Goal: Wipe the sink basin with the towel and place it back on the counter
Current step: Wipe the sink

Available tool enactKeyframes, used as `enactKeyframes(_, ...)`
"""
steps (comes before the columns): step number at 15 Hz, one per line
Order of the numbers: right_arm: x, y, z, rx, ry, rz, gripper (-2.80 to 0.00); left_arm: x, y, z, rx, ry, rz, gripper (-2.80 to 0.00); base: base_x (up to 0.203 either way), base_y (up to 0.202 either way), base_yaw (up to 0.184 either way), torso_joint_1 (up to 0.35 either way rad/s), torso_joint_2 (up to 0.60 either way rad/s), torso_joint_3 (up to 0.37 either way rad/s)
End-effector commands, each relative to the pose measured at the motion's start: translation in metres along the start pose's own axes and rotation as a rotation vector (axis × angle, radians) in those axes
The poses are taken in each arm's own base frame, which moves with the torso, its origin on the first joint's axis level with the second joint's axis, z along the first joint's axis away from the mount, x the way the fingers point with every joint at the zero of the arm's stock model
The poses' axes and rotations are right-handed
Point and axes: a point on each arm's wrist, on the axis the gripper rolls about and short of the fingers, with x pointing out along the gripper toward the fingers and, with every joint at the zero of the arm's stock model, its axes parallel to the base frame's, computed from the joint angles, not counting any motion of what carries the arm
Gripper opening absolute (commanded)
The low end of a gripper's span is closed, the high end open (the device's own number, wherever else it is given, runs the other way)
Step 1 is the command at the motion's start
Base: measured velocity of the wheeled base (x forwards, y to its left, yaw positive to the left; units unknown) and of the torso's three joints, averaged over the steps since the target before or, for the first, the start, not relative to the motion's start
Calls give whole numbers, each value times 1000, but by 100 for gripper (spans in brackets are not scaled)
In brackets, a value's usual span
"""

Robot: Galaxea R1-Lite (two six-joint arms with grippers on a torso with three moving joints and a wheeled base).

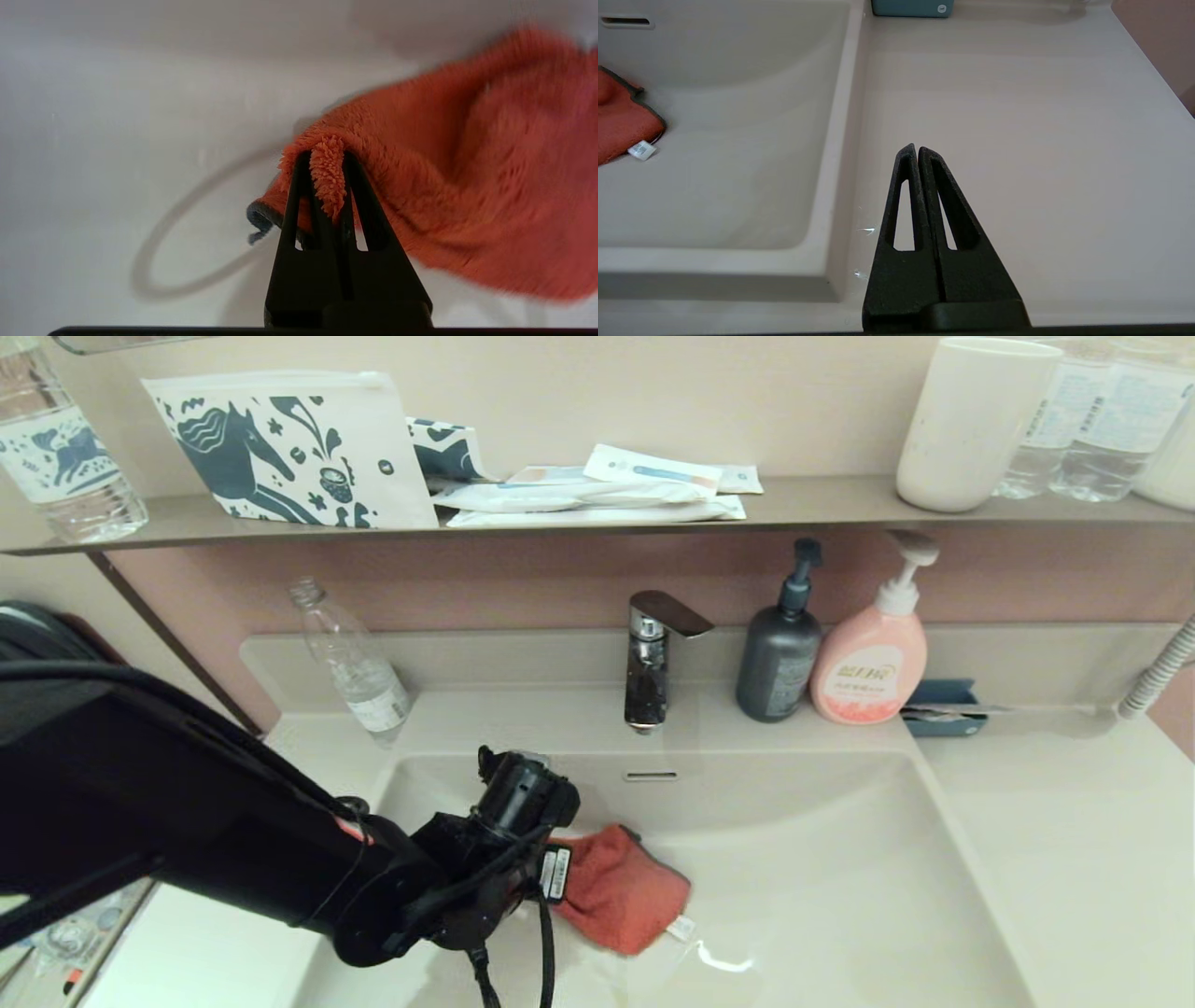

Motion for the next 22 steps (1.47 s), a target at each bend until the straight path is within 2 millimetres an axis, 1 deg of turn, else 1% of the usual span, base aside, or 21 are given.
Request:
enactKeyframes(1,0,0,0,-1,1,1,-280,15,-2,-3,-20,-11,9,-280,0,0,0,0,0,0)
enactKeyframes(4,0,0,0,-1,1,1,-280,17,-4,2,-55,-62,-4,-280,0,0,0,0,0,0)
enactKeyframes(6,0,0,0,-1,1,1,-280,23,-6,-8,-39,-33,5,-280,0,0,0,0,0,0)
enactKeyframes(11,0,0,0,-1,1,1,-280,27,-13,-7,-57,-80,-20,-280,0,0,0,0,0,0)
enactKeyframes(15,0,0,0,1,1,1,-280,37,-29,-14,-64,-120,-53,-280,0,0,0,0,0,0)
enactKeyframes(20,0,0,0,-1,1,1,-280,28,-51,-16,-66,-151,-101,-280,0,0,0,0,0,0)
enactKeyframes(22,0,0,0,-1,1,1,-280,32,-61,-16,-77,-162,-92,-280,0,0,0,0,0,0)
